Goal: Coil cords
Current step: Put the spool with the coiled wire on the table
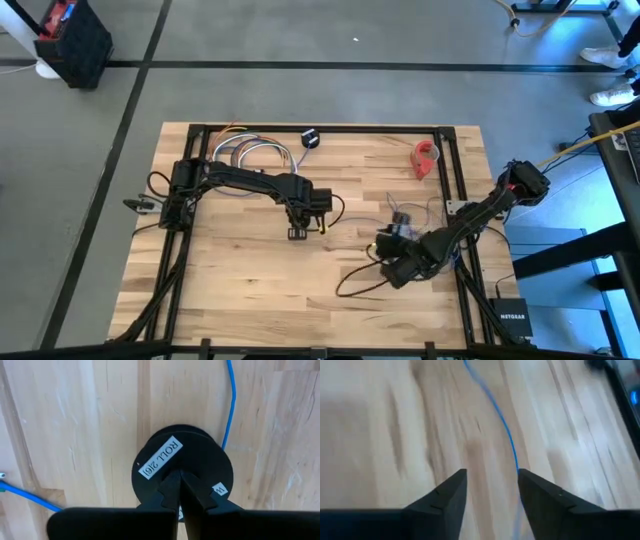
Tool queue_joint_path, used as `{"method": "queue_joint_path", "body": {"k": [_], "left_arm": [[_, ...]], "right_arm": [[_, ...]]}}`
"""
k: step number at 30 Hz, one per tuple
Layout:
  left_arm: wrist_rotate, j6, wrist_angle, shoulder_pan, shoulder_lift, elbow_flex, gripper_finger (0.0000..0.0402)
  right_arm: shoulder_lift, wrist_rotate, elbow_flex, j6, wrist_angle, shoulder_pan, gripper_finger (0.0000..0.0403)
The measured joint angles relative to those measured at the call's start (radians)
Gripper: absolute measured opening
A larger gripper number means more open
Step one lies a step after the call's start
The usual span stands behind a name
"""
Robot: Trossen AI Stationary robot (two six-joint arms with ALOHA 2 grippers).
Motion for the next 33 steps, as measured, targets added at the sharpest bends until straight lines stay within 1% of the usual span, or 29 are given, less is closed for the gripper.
{"method": "queue_joint_path", "body": {"k": [2,7,8,12,14,17,20,22,24,26,31,32,33], "left_arm": [[0.000,0.000,0.009,0.000,0.000,0.000,0.0004],[0.000,0.000,0.011,0.000,0.000,0.000,0.0004],[0.000,0.004,0.010,0.000,0.000,0.000,0.0004],[0.000,0.014,0.010,-0.002,0.000,0.000,0.0004],[0.000,0.016,0.010,-0.002,0.000,0.000,0.0004],[0.000,0.016,0.019,-0.002,0.000,0.000,0.0004],[0.000,0.013,0.019,-0.002,0.000,0.000,0.0004],[0.000,0.013,0.019,-0.002,0.000,0.000,0.0004],[0.000,0.009,0.019,-0.002,0.000,0.000,0.0004],[0.001,0.002,0.017,-0.002,0.000,0.000,0.0004],[0.009,0.004,0.013,-0.002,0.000,0.000,0.0004],[0.009,0.008,0.013,-0.002,0.000,0.000,0.0004],[0.010,0.011,0.013,-0.002,0.000,0.000,0.0004]], "right_arm": [[-0.001,0.015,-0.036,-0.135,0.182,-0.044,0.0191],[0.000,-0.087,-0.188,-0.370,0.561,-0.207,0.0197],[0.000,-0.125,-0.216,-0.400,0.634,-0.245,0.0197],[0.013,-0.339,-0.313,-0.478,0.869,-0.409,0.0197],[0.023,-0.405,-0.344,-0.503,0.936,-0.472,0.0197],[0.046,-0.446,-0.359,-0.551,0.980,-0.539,0.0197],[0.090,-0.527,-0.360,-0.580,0.986,-0.577,0.0197],[0.116,-0.554,-0.356,-0.602,0.997,-0.585,0.0189],[0.137,-0.539,-0.355,-0.608,0.996,-0.586,0.0170],[0.139,-0.524,-0.353,-0.624,0.980,-0.584,0.0139],[0.139,-0.526,-0.353,-0.660,0.963,-0.583,0.0026],[0.139,-0.522,-0.352,-0.663,0.961,-0.584,0.0014],[0.139,-0.518,-0.352,-0.665,0.960,-0.582,0.0011]]}}
